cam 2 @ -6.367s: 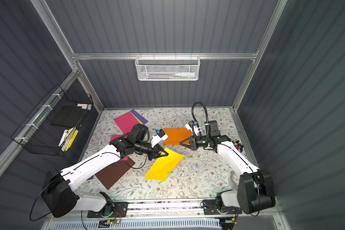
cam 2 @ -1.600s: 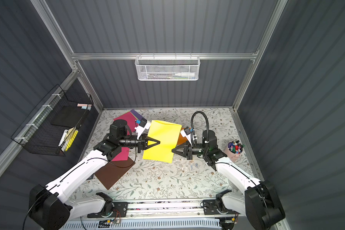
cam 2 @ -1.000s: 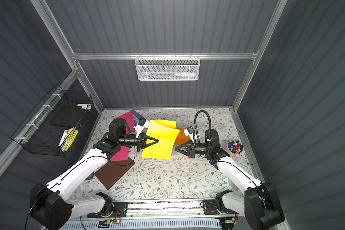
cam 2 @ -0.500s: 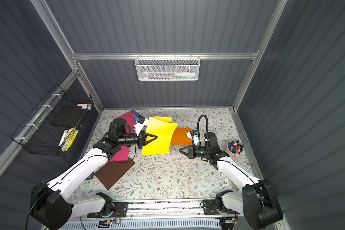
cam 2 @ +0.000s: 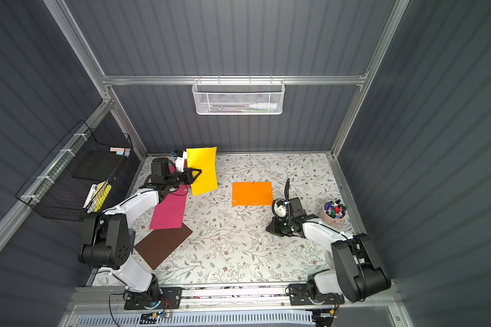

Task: Unclip the paperclips from the documents
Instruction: Place the paper clip at the center of the board, then place the document at the document.

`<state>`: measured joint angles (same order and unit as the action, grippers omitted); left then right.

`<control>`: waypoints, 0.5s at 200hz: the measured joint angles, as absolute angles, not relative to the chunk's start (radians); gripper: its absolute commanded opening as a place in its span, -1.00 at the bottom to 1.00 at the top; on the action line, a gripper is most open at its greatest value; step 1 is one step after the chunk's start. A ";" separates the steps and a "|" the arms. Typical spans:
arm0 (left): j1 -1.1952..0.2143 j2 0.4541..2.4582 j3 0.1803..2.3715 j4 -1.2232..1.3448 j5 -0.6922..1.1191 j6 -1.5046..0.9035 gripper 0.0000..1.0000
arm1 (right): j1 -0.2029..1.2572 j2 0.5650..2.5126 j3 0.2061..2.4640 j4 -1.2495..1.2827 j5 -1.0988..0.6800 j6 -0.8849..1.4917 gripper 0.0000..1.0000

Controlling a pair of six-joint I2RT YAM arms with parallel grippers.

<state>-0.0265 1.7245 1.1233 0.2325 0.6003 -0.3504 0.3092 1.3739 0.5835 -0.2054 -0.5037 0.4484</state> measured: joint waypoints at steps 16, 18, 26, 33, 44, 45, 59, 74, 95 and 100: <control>0.028 1.813 1.162 0.279 0.596 -0.365 -1.00 | 0.343 1.374 0.613 -0.251 -0.458 0.448 -0.07; 0.035 1.826 1.168 0.284 0.596 -0.368 -1.00 | 0.346 1.374 0.617 -0.256 -0.452 0.443 -0.05; 0.057 1.872 1.190 0.302 0.597 -0.376 -1.00 | 0.364 1.374 0.633 -0.279 -0.435 0.435 0.00; 0.077 1.916 1.212 0.318 0.598 -0.383 -1.00 | 0.380 1.374 0.650 -0.303 -0.416 0.430 0.03; 0.102 1.982 1.244 0.342 0.601 -0.393 -1.00 | 0.405 1.374 0.678 -0.339 -0.391 0.419 0.07; 0.104 1.986 1.246 0.343 0.601 -0.393 -1.00 | 0.406 1.374 0.680 -0.341 -0.389 0.419 0.08; 0.130 2.056 1.280 0.360 0.601 -0.408 -1.00 | 0.432 1.373 0.711 -0.376 -0.365 0.407 0.12; 0.150 2.117 1.324 0.362 0.601 -0.413 -1.00 | 0.453 1.373 0.741 -0.398 -0.334 0.394 0.15; 0.161 2.185 1.398 0.359 0.600 -0.416 -1.00 | 0.464 1.377 0.796 -0.432 -0.306 0.376 0.19; 0.162 2.199 1.418 0.359 0.600 -0.416 -0.97 | 0.464 1.383 0.813 -0.437 -0.305 0.373 0.19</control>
